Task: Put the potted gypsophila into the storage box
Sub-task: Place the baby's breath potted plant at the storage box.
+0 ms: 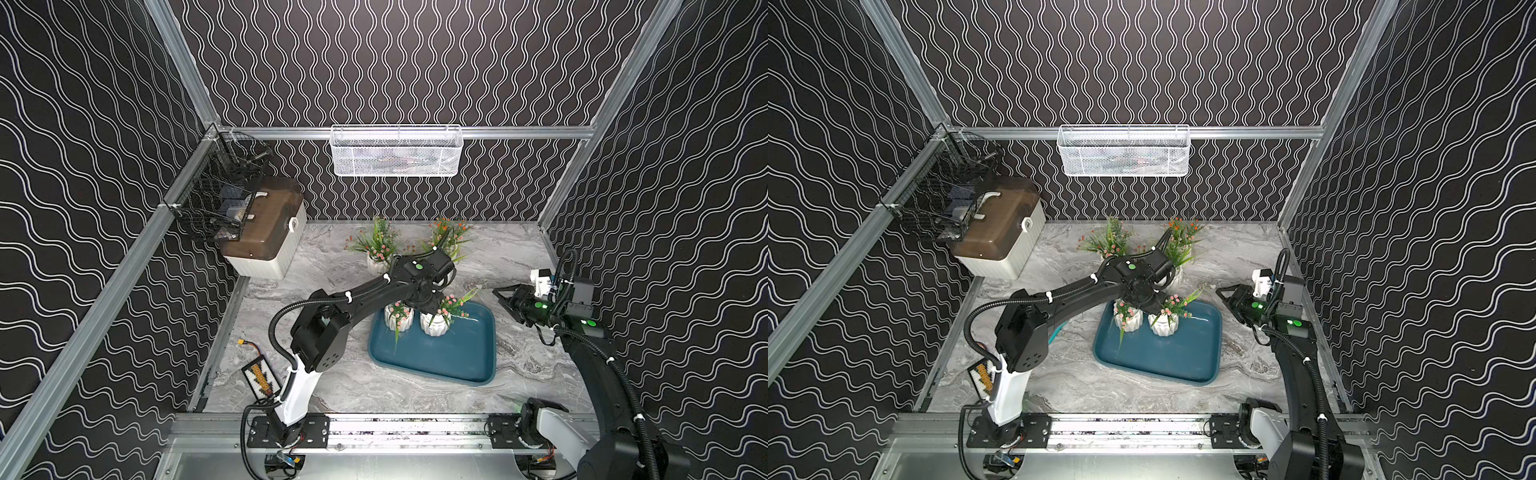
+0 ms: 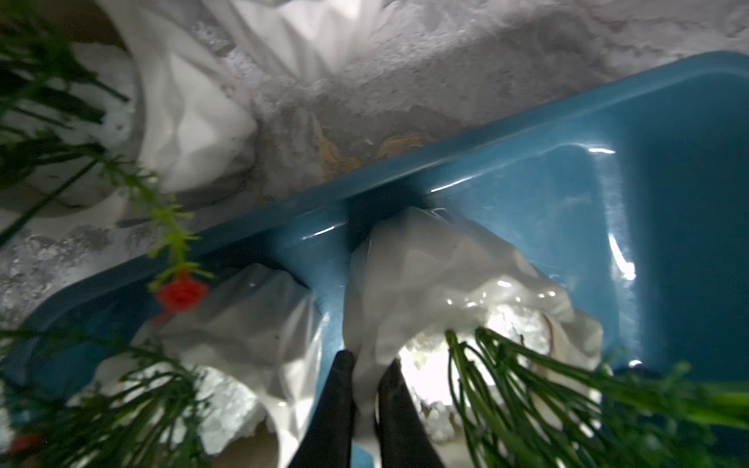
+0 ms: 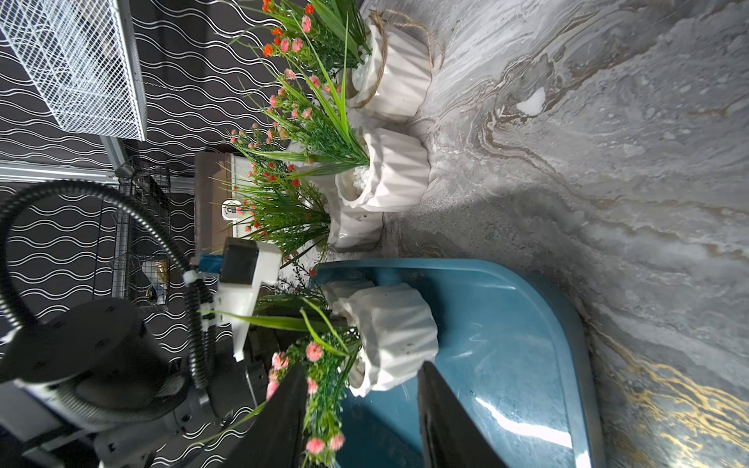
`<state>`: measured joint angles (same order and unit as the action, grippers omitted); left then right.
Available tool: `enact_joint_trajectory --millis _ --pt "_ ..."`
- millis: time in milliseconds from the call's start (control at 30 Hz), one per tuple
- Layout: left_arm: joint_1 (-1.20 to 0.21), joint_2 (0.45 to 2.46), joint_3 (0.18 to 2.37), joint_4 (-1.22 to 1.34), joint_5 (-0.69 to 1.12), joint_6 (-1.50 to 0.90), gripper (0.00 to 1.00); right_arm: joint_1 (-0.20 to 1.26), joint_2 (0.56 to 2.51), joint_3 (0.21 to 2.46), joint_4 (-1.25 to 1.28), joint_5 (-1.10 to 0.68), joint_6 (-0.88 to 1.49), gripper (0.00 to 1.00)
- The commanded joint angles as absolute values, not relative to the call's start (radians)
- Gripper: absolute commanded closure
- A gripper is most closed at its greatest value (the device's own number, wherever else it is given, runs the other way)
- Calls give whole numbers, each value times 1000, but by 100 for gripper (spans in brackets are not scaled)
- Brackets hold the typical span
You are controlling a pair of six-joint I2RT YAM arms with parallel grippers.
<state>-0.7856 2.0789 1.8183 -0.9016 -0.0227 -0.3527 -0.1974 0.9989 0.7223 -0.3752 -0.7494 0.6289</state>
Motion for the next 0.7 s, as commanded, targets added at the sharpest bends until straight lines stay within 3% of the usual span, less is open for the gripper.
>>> enact_joint_trajectory --millis 0,667 --pt "-776 2066 1809 -872 -30 -334 100 -198 1003 724 -350 -759 635 53" --pt "-747 2103 1788 -841 -26 -342 100 -199 1006 723 -348 -764 633 53"
